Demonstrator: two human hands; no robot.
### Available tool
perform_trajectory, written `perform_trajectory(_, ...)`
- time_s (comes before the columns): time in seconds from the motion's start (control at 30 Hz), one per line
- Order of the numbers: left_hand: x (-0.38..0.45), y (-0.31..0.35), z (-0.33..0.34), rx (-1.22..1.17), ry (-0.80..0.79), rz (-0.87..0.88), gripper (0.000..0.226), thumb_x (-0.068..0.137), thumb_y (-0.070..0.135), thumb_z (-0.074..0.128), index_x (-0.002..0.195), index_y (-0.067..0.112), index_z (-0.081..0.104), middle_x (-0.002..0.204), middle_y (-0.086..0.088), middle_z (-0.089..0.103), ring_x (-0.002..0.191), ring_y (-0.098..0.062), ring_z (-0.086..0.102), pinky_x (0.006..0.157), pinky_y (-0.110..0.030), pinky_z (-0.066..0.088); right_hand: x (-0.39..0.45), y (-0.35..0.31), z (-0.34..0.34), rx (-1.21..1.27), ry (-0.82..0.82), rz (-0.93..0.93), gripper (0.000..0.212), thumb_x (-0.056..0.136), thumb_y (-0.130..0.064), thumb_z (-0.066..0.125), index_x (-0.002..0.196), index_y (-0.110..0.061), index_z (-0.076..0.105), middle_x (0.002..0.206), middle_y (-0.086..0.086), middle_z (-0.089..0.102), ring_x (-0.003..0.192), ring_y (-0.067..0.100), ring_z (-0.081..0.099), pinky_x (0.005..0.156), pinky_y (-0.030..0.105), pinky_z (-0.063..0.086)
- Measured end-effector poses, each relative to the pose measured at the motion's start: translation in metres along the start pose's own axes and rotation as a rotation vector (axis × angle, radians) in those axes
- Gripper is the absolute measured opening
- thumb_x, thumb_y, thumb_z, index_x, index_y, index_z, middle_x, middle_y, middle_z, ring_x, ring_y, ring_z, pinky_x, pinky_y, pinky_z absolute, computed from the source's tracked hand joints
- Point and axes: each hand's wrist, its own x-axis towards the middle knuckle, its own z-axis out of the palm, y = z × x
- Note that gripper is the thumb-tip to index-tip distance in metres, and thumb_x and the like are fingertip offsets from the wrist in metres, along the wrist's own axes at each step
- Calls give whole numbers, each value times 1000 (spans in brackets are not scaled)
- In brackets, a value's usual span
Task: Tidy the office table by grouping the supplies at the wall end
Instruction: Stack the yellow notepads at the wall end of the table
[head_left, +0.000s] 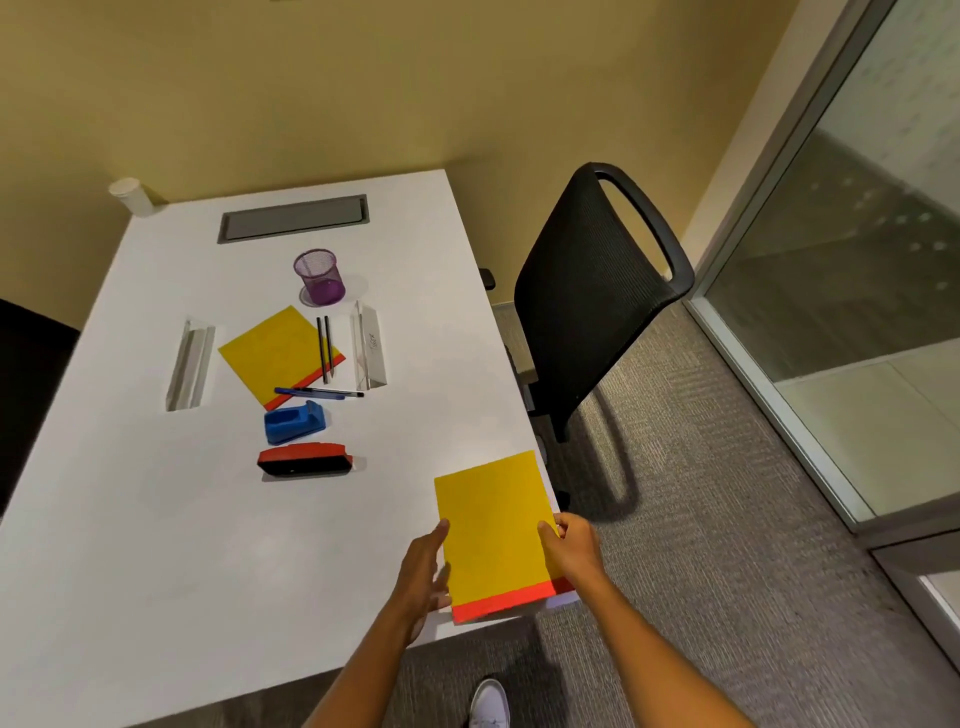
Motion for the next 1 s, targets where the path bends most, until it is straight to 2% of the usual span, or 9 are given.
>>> perform_trajectory(0.07,-7,-4,-12,-87,1,-48,68,87,57,50,140,18,34,118,-11,54,100,-28,57,79,-40,49,-5,-6,2,29,-27,-35,24,93,-19,58,71,-16,51,67,-2,46,64,13,43,59,28,34)
perform_trajectory(0.13,-14,-7,-21,-152,30,-75,73,88,56,50,147,20,26,147,-20,37,121,-38,52,95,-50,47,-10,-16,5,55,-79,-68,20,95,-19,55,77,-14,50,71,-1,44,64,11,40,60,26,34)
perform_trajectory(0.2,-25,-7,-30,-177,58,-57,69,90,53,48,146,20,26,153,-20,27,130,-42,44,103,-55,42,-14,-27,13,59,-121,-95,13,96,-21,54,85,-14,53,75,-3,48,67,9,43,60,21,36)
perform_trajectory(0.37,-57,-5,-67,-164,107,89,37,96,45,42,126,23,39,134,-16,49,109,-33,55,86,-44,49,-26,-62,49,119,-200,-158,21,96,-29,54,109,-13,59,107,4,62,96,20,58,71,23,45)
perform_trajectory(0.47,-68,-13,-101,-115,204,131,44,94,48,46,128,19,42,131,-10,52,111,-28,55,86,-41,46,-40,-86,80,139,-254,-200,26,95,-33,55,113,-14,59,117,6,62,105,24,60,81,31,51)
perform_trajectory(0.57,-79,-33,-144,-130,289,110,58,91,48,55,137,17,39,136,-12,50,117,-32,54,84,-41,47,-66,-113,117,184,-297,-215,24,96,-32,55,111,-14,58,117,8,64,102,25,63,85,37,53)
perform_trajectory(0.7,-104,-51,-197,-429,222,138,39,93,29,58,124,6,52,121,-21,61,106,-36,62,84,-44,50,-110,-146,171,238,-320,-253,23,95,-35,54,109,-16,55,115,4,62,101,25,62,85,38,53)
perform_trajectory(0.9,-156,-74,-291,-829,249,286,24,92,-1,54,115,-3,55,105,-23,64,100,-38,62,94,-45,51,-187,-182,266,270,-332,-278,36,97,-34,50,125,-11,50,120,3,55,103,23,57,78,31,49)
perform_trajectory(1.0,-178,-83,-348,-922,288,350,20,92,-7,48,110,-2,57,100,-21,65,92,-33,63,80,-38,58,-227,-195,317,293,-354,-240,32,97,-34,50,124,-16,49,120,1,53,103,23,55,83,37,49)
